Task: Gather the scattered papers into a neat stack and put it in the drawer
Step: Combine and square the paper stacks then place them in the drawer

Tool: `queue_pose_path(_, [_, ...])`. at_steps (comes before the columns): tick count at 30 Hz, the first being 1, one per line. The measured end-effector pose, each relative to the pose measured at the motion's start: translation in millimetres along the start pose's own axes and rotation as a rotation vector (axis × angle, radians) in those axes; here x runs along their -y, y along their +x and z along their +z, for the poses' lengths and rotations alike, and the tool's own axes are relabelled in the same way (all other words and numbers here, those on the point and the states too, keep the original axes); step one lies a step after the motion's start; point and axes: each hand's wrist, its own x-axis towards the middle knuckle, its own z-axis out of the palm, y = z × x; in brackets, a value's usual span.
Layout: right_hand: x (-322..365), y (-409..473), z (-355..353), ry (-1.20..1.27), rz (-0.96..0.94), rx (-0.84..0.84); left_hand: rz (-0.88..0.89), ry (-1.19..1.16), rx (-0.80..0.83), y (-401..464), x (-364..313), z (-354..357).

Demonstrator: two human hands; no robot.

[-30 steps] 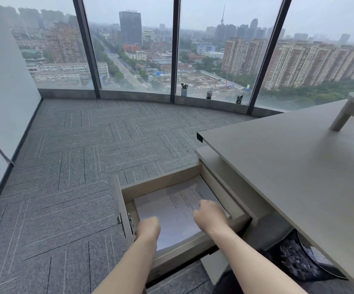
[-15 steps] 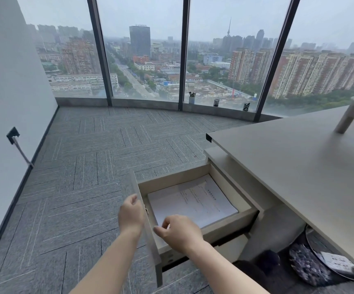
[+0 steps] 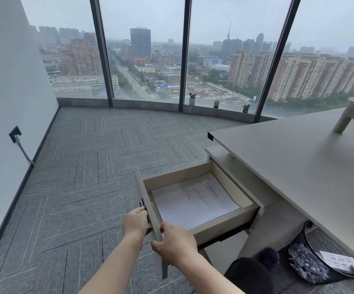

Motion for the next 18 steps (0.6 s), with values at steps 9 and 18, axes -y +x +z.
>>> queue_pose_path(9, [-30.2,1.0,-11.9,0.032,0.067,-0.072,-0.015,-0.065,0.11,-0.2,-2.4,35.4])
queue_pose_path(18, [-74.6,8.2,-26.0,0.072,0.136,-0.186,0.002,-0.07,0.216,-2.2,-7.3,86.2])
